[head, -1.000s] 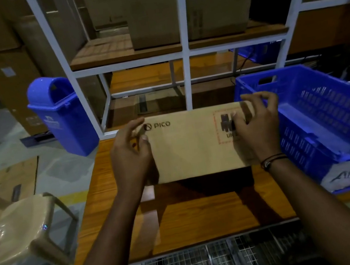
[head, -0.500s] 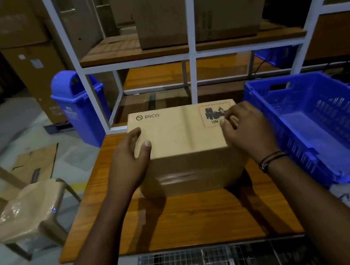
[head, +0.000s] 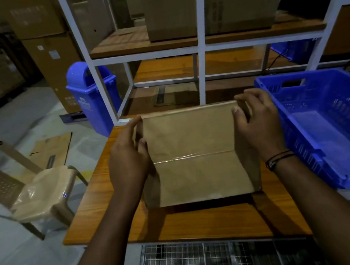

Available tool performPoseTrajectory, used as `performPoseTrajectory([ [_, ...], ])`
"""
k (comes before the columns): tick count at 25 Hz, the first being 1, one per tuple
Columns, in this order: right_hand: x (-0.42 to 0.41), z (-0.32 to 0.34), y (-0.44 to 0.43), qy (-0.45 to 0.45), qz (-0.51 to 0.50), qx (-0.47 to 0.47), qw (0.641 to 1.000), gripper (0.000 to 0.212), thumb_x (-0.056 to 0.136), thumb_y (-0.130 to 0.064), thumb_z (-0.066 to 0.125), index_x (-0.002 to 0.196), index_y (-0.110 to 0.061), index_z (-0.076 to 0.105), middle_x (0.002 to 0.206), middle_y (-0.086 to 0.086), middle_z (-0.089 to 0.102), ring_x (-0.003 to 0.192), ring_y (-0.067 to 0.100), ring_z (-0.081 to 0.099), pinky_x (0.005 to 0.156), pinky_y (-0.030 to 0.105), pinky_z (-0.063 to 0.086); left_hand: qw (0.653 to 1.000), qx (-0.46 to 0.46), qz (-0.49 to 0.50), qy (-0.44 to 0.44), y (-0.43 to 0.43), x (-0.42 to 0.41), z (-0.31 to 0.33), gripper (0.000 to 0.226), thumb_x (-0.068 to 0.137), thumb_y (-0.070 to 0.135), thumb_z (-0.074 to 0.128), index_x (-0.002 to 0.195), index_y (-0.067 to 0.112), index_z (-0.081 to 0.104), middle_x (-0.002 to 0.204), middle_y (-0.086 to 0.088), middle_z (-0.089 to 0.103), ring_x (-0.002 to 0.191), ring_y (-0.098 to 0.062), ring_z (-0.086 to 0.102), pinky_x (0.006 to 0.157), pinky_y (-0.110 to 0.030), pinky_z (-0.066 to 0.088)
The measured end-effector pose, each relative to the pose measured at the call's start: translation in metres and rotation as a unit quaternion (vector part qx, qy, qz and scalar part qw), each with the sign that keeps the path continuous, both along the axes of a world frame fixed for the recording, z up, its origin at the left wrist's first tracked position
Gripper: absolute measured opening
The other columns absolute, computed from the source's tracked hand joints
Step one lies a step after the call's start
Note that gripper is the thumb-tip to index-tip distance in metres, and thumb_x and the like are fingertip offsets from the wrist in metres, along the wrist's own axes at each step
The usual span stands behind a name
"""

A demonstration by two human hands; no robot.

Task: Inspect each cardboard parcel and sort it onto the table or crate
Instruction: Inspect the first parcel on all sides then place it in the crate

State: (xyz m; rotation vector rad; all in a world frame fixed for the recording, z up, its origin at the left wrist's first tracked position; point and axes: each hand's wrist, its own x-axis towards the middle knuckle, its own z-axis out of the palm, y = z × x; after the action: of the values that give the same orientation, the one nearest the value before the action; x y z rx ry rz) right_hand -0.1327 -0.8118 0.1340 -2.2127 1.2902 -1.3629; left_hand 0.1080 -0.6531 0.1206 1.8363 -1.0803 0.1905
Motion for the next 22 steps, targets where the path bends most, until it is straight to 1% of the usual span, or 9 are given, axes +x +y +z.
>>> performPoseTrajectory([
  [4,0.004,-0.015,-0.002,0.003,-0.003,0.013,1.0,0.03,0.1,-0.014,0.065,0.129,-0.017,0.059,0.151,0.008,0.036,0.123,0.011,0.044,0.089,0.005,0.039,0.997,0.059,-0.035,-0.028,-0.017,0.002,-0.014,0.057,0.095,0.011,0.067,0.147,0.031,0.053,0.151,0.002,0.051,0.13,-0.016,0.052,0.088,-0.008,0.035],
  [6,0.003,-0.032,-0.001,0.052,0.008,0.037,0.998,0.032,0.098,-0.019,0.066,0.128,-0.021,0.055,0.154,0.007,0.029,0.13,0.024,0.047,0.098,0.03,0.052,0.993,0.107,-0.046,-0.017,-0.019,-0.001,-0.029,0.06,0.097,0.016,0.067,0.151,0.033,0.047,0.157,0.0,0.041,0.132,-0.02,0.05,0.086,-0.015,0.039],
  [8,0.002,-0.052,0.005,0.118,0.009,0.089,0.989,0.041,0.099,-0.029,0.063,0.138,-0.023,0.05,0.16,0.007,0.022,0.137,0.036,0.044,0.104,0.049,0.052,0.987,0.153,-0.052,0.006,-0.016,-0.004,-0.047,0.06,0.1,0.023,0.065,0.155,0.033,0.043,0.155,-0.006,0.041,0.128,-0.025,0.053,0.085,-0.028,0.046],
  [11,0.001,-0.071,0.018,0.154,0.021,0.175,0.972,0.057,0.102,-0.045,0.058,0.153,-0.025,0.042,0.168,0.007,0.015,0.147,0.038,0.033,0.111,0.046,0.043,0.983,0.171,-0.06,0.033,-0.01,-0.003,-0.064,0.053,0.102,0.033,0.061,0.153,0.03,0.047,0.143,-0.01,0.052,0.126,-0.028,0.055,0.088,-0.034,0.05],
  [13,0.001,-0.069,0.022,0.126,0.011,0.192,0.973,0.057,0.099,-0.05,0.059,0.149,-0.025,0.048,0.167,0.005,0.019,0.147,0.034,0.034,0.112,0.045,0.043,0.989,0.13,-0.065,0.028,-0.007,0.001,-0.06,0.044,0.101,0.037,0.063,0.144,0.029,0.058,0.136,-0.006,0.062,0.123,-0.024,0.059,0.086,-0.033,0.051],
  [15,-0.001,-0.057,0.023,0.077,0.003,0.159,0.984,0.052,0.096,-0.054,0.061,0.14,-0.026,0.057,0.162,0.003,0.029,0.144,0.029,0.039,0.11,0.053,0.047,0.995,0.071,-0.063,0.034,-0.004,0.003,-0.046,0.041,0.1,0.043,0.065,0.138,0.029,0.062,0.13,0.001,0.067,0.113,-0.013,0.065,0.078,-0.029,0.057],
  [17,-0.004,-0.043,0.022,0.018,-0.001,0.094,0.995,0.045,0.094,-0.053,0.062,0.132,-0.029,0.059,0.152,-0.001,0.036,0.136,0.023,0.044,0.103,0.056,0.051,0.997,0.013,-0.068,0.047,0.0,0.003,-0.029,0.041,0.098,0.045,0.068,0.136,0.029,0.063,0.12,0.009,0.07,0.099,0.004,0.066,0.068,-0.016,0.055],
  [20,-0.005,-0.021,0.019,-0.043,-0.025,0.032,0.998,0.045,0.095,-0.036,0.07,0.137,-0.024,0.057,0.148,0.004,0.038,0.124,0.009,0.042,0.099,0.035,0.049,0.993,-0.046,-0.078,0.075,0.002,0.005,-0.009,0.047,0.097,0.037,0.072,0.14,0.027,0.056,0.109,0.02,0.064,0.094,0.022,0.061,0.07,-0.003,0.05],
  [22,-0.002,-0.01,0.015,-0.059,-0.054,0.03,0.996,0.046,0.095,-0.032,0.072,0.136,-0.018,0.056,0.148,0.009,0.036,0.118,0.007,0.042,0.09,0.026,0.046,0.99,-0.06,-0.093,0.092,0.0,0.007,-0.004,0.052,0.097,0.03,0.072,0.144,0.024,0.05,0.114,0.018,0.064,0.097,0.022,0.061,0.073,-0.003,0.05],
])
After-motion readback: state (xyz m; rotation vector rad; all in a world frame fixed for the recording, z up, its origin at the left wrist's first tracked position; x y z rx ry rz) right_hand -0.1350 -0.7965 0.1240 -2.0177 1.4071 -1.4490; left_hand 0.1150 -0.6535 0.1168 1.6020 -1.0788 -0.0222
